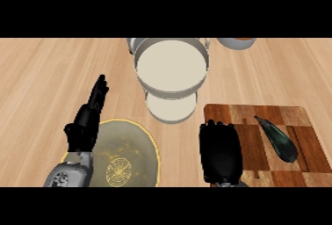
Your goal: Pick the cupcake from the cutting board and place it in the tiered basket
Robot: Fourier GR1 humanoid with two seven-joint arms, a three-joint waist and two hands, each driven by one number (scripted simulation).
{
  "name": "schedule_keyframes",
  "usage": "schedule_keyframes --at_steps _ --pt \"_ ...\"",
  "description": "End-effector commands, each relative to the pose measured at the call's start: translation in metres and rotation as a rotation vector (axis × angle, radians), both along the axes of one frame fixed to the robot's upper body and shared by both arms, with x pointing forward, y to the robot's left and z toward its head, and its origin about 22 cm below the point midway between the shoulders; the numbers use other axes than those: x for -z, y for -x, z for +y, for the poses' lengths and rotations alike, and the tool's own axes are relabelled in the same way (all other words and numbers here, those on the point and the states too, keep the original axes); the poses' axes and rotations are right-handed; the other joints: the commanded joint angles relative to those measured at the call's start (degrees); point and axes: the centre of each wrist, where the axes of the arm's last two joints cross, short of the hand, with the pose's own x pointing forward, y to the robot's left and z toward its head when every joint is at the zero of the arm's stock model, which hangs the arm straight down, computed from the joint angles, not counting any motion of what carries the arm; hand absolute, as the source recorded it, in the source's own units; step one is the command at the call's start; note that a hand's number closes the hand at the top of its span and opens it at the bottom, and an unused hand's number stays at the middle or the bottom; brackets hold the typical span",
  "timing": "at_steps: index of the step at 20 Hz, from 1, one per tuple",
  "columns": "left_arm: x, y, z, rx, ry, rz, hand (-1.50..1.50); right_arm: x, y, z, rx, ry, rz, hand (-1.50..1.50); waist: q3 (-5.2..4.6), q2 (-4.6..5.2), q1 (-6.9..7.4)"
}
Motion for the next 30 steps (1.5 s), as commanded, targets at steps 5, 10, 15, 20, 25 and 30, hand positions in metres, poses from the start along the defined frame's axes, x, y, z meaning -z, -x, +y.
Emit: schedule_keyframes --at_steps 5,10,15,20,25,30 --pt "-0.002 -0.005 -0.001 0.011 -0.003 0.003 0.0 -0.079 0.032 0.039 0.113 -0.074 -0.217 1.5 0.03 -0.06 0.67" --pt "-0.002 -0.003 -0.003 0.026 0.002 0.001 0.0 -0.106 0.024 0.042 0.16 -0.109 -0.272 1.5 -0.07 -0.18 1.08" --pt "0.001 -0.005 -0.003 0.03 -0.01 -0.02 0.0 -0.129 0.012 0.042 0.163 -0.3 -0.292 1.5 0.0 0.29 1.95" --pt "-0.002 -0.008 -0.012 0.066 -0.002 -0.018 0.0 -0.153 -0.012 0.053 0.191 -0.383 -0.289 1.5 0.01 0.41 2.39" --pt "0.005 -0.009 -0.011 0.042 0.006 -0.006 0.0 -0.184 -0.04 0.073 0.217 -0.395 -0.311 1.5 0.02 0.57 1.99" --pt "-0.006 -0.01 0.002 0.022 0.013 -0.007 0.0 -0.2 -0.073 0.089 0.262 -0.319 -0.305 1.5 0.12 0.53 1.39"
